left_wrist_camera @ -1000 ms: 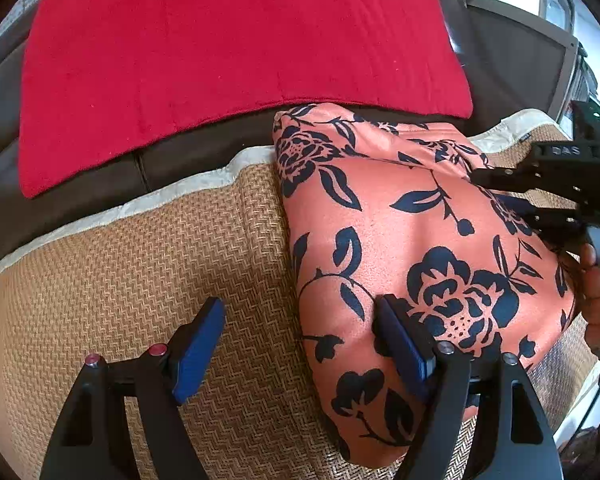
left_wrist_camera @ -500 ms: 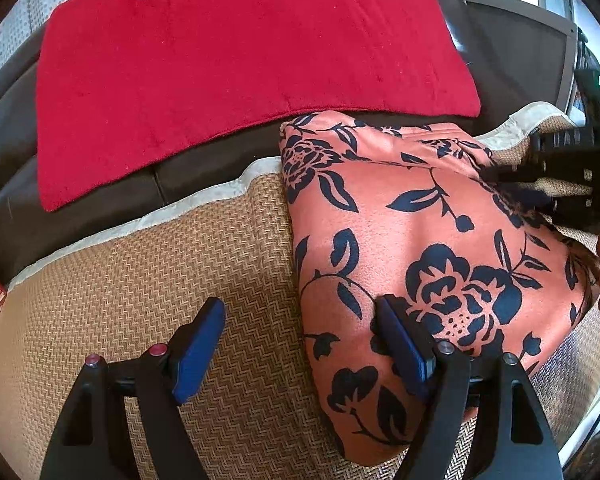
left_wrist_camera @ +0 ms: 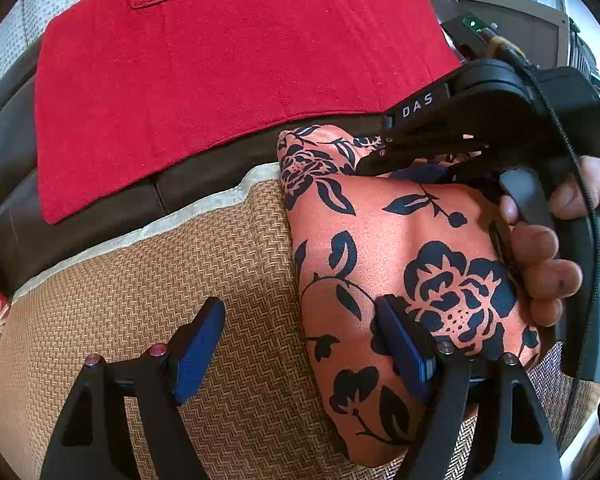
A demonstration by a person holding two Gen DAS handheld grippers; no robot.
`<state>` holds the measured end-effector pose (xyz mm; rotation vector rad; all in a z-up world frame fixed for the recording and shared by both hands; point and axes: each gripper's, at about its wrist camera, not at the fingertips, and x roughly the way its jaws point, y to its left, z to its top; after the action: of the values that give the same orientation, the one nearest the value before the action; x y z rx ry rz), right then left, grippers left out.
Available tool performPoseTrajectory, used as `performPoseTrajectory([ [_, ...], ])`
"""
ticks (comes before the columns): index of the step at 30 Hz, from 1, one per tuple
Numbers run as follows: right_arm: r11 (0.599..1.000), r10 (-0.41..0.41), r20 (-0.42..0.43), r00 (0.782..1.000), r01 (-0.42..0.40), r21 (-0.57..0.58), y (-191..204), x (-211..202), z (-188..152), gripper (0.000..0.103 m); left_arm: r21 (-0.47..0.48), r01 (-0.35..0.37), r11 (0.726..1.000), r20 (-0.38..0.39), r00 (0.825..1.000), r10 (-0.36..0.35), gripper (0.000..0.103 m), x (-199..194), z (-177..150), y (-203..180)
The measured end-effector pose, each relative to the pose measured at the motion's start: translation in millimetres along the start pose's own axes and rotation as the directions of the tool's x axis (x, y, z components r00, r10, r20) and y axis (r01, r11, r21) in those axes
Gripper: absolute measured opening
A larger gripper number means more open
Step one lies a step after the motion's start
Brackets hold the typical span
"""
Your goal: Fold small clothes
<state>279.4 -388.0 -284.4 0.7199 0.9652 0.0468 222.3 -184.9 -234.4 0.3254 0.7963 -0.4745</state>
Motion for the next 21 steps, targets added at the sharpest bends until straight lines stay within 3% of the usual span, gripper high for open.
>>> performPoseTrajectory([
  [5,1.0,0.014,0.018,1.0,-0.014,-0.008,5.0,-21.5,-3.6,0.037,-0.006,-0.003,1.0,-0.011,1.0,0.003,0.079,-4.2,2.3,-0.7],
  [9,0.999,-0.012,0.082,0.997,0.016,-0.049,1.0,-71.2,-10.5,0.037,-0.059,0.021,0.998,-0.021,1.0,-0.022,0.079,-16.6,5.3,9.9],
  [13,0.996,-0.084,0.125,0.989,0.086,-0.01,-25.1,-110.5,-24.3,0.036,-0.051,-0.058,0.997,0.026,0.998,0.06,0.079,-33.5,3.3,14.3],
  [15,0.994,-0.1,0.102,0.99,0.096,0.042,-41.6,-110.6,-30.6,0.036,-0.021,-0.068,0.998,0.002,0.998,0.068,0.079,-28.0,1.3,11.1],
  [17,0.989,-0.12,0.019,0.993,0.118,0.084,-57.9,-94.8,-38.6,0.037,0.037,-0.091,0.995,-0.044,0.995,0.093,0.079,-14.0,-4.4,1.1],
  [21,0.99,-0.136,0.053,0.989,0.134,0.053,-52.4,-105.4,-49.8,0.037,0.047,-0.101,0.994,-0.024,0.994,0.103,0.079,-26.3,0.8,-1.8],
])
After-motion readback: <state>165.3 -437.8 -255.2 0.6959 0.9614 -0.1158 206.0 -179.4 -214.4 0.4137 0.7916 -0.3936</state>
